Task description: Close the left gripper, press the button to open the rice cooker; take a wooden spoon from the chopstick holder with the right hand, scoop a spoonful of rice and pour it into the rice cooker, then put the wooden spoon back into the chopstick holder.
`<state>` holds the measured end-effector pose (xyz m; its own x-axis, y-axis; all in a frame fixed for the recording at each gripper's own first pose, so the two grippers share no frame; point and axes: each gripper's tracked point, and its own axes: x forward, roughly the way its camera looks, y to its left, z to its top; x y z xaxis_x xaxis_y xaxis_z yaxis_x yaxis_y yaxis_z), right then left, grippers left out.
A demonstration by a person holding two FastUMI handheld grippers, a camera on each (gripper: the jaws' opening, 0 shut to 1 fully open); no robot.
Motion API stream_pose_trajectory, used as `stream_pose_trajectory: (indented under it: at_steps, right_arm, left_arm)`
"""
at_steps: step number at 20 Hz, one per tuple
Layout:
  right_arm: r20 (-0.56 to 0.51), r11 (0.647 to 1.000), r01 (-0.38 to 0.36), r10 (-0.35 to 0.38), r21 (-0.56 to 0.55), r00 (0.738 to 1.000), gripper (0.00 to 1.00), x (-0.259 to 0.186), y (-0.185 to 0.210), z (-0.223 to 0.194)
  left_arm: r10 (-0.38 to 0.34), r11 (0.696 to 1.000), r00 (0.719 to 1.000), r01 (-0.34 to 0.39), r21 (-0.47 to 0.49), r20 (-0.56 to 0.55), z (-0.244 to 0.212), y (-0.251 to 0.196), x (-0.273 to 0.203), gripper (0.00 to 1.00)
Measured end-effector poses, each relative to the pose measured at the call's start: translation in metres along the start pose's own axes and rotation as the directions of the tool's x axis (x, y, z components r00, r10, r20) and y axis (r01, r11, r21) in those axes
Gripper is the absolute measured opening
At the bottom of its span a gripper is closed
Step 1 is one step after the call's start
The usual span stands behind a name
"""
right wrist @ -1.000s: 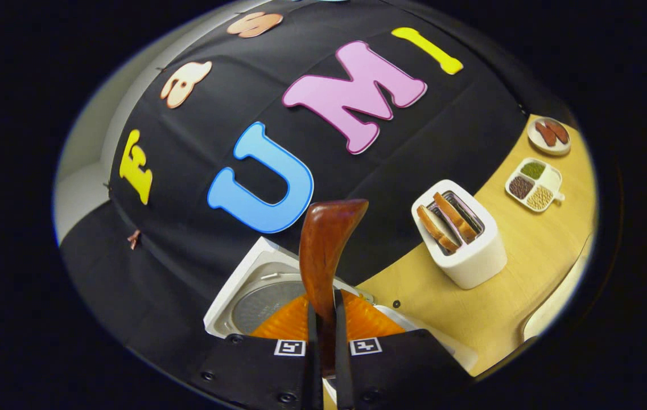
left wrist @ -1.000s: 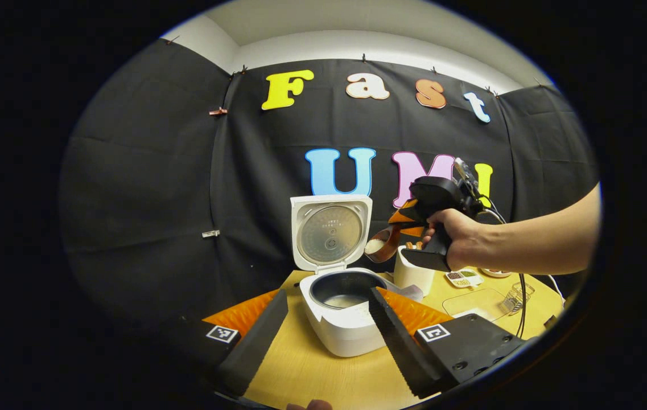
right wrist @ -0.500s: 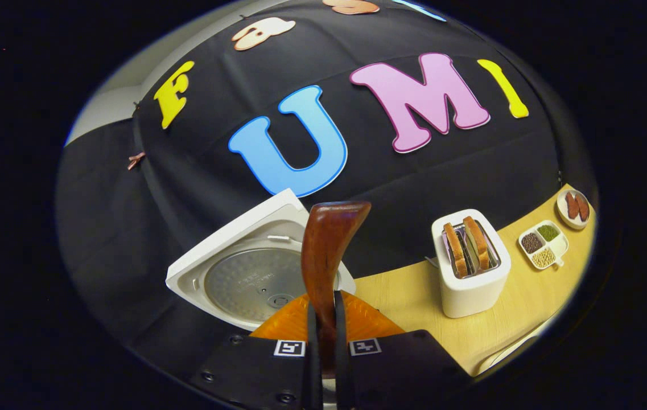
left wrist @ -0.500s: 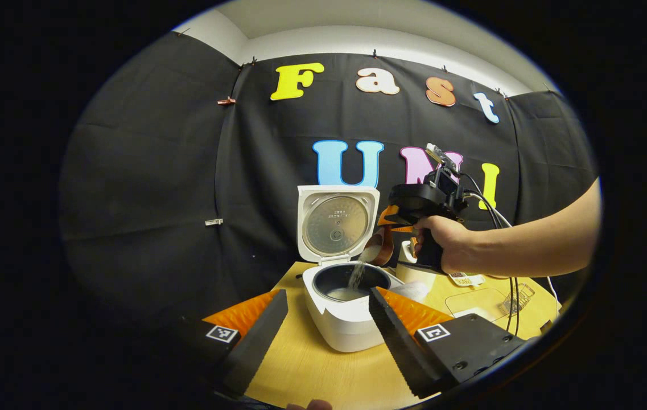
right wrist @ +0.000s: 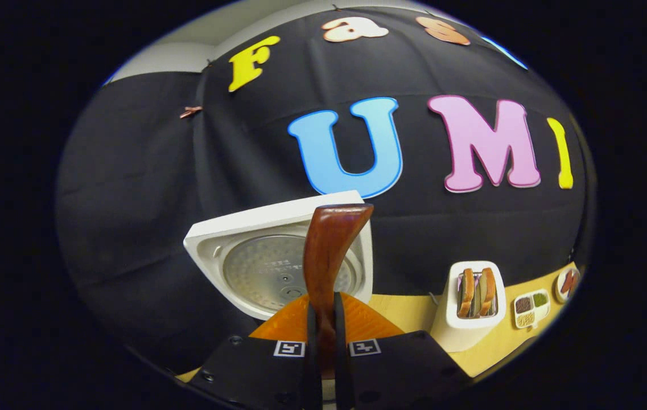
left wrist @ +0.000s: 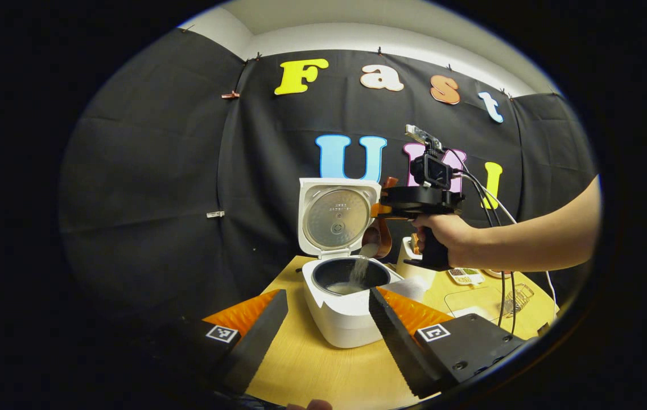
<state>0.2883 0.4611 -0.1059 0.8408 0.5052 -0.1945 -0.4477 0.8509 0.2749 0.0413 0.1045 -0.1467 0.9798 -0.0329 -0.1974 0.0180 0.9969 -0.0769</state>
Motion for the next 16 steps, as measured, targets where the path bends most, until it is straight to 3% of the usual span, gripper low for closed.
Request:
stream_pose_trajectory:
  at_steps: [8, 14, 16]
  right_arm:
    - [0.002, 0.962, -0.093, 0.097, -0.256, 0.995, 0.13, -0.008, 0.028, -0.006]
    - [0.055, 0.859, -0.113, 0.162, -0.499, 0.985, 0.13, -0.027, 0.046, 0.009]
    - [0.049, 0.840, -0.125, 0.176, -0.528, 0.983, 0.13, -0.031, 0.046, 0.007]
  left_arm:
    - [-0.003, 1.000, 1.000, 0.003, -0.003, 0.002, 0.000, -0.003, 0.004, 0.99]
    - [-0.024, 1.000, 1.000, 0.024, 0.002, 0.001, 0.001, -0.012, 0.007, 0.98]
    - [-0.027, 1.000, 1.000, 0.027, 0.000, 0.003, 0.002, -0.013, 0.006, 0.99]
